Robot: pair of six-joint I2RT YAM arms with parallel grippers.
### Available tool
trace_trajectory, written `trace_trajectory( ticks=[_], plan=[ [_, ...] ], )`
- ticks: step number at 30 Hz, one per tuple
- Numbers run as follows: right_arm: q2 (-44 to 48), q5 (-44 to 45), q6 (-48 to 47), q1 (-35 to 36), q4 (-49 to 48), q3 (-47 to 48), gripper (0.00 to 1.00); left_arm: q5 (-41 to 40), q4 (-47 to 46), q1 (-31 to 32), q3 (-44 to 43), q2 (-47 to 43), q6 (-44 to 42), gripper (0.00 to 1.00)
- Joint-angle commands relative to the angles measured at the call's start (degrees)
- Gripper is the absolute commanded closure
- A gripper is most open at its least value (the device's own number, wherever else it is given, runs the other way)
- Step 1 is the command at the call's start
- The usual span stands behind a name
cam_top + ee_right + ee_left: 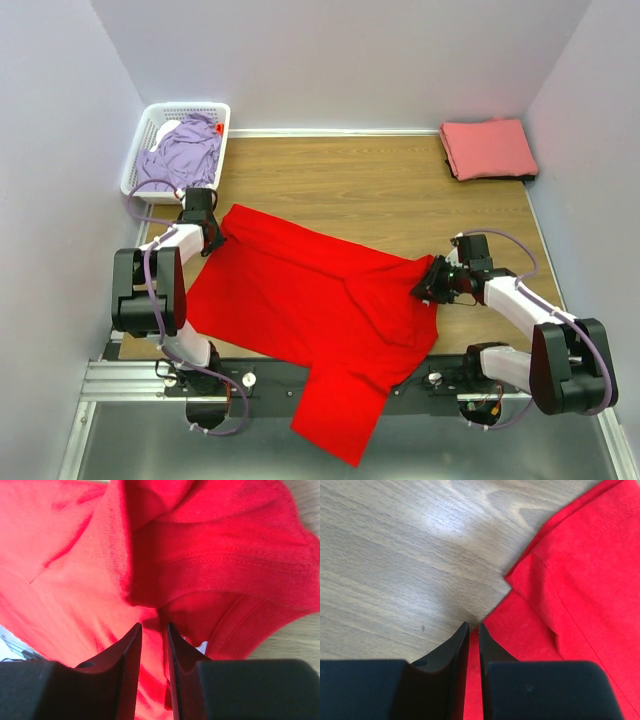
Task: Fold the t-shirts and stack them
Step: Fold the tshirt
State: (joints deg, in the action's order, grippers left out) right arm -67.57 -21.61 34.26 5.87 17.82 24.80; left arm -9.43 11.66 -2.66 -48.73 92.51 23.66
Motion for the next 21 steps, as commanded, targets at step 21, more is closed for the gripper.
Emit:
trace_trajectory(
  ticks=[21],
  plan=[
    [2.1, 2.5, 2.4, -0.5, 7.7, 4.3, 0.99, -1.0, -0.9, -1.3, -0.7, 3.0, -0.6, 0.81]
  ],
)
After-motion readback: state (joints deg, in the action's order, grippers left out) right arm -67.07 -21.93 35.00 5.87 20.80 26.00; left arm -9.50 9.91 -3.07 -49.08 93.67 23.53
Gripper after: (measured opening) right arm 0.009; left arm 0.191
